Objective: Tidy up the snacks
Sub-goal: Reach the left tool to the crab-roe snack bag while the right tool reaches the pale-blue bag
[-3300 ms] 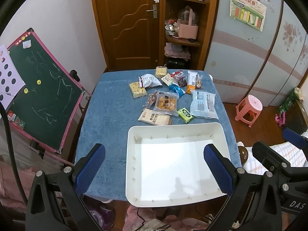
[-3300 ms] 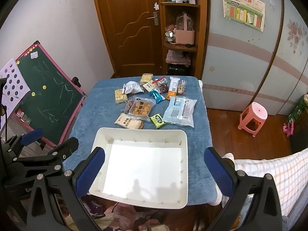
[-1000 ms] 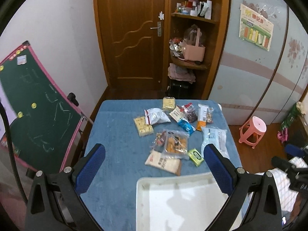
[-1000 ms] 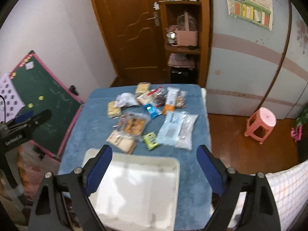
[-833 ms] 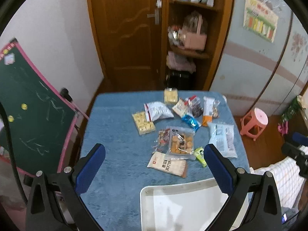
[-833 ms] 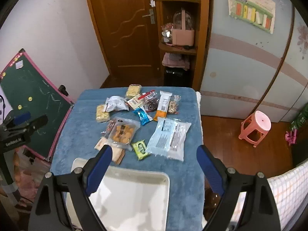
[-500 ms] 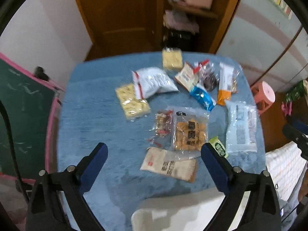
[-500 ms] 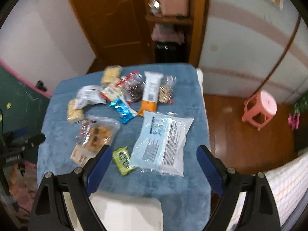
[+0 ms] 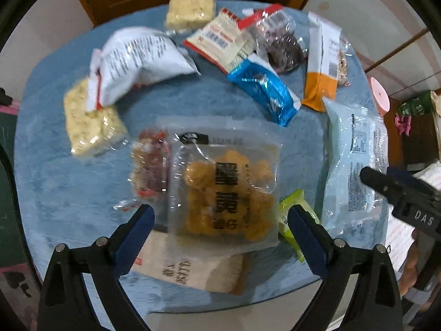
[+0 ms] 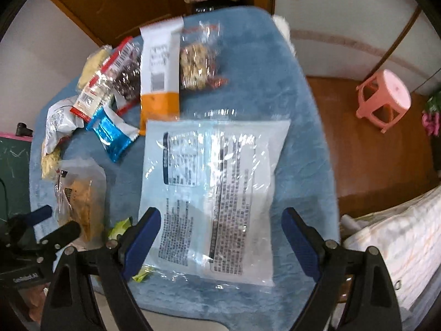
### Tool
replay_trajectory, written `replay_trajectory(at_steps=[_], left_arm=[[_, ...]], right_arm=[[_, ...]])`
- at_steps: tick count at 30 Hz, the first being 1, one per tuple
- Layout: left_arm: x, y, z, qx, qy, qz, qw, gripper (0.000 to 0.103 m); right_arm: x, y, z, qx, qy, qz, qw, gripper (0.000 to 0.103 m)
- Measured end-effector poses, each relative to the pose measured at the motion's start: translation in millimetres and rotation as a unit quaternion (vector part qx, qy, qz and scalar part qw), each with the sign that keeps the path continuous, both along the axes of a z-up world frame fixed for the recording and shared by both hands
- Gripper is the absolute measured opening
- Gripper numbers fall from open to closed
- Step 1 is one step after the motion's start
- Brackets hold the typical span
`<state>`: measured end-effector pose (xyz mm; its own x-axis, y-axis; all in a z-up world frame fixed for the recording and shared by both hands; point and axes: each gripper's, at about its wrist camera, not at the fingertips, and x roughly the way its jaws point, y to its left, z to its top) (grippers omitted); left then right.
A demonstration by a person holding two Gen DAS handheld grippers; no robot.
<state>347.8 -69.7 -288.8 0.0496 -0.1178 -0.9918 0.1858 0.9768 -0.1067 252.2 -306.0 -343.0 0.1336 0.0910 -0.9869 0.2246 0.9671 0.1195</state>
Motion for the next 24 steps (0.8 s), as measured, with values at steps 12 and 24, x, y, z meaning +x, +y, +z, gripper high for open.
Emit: replay_trajectory(at_steps=[12, 24], left_arm=[[10.9, -25.8, -44.5, 0.044, 0.008, 0.044, 0.9981, 0.097], [18.1, -41.5, -77.2, 0.062, 0.013, 0.081, 0.9948, 0.089]], right_arm=[[9.4, -10.2, -31.3, 0.038, 0.026, -0.012, 0.999, 0.1], [34.9, 24.5, -36.0, -0.01, 0.054, -0.019, 0.998, 0.103]])
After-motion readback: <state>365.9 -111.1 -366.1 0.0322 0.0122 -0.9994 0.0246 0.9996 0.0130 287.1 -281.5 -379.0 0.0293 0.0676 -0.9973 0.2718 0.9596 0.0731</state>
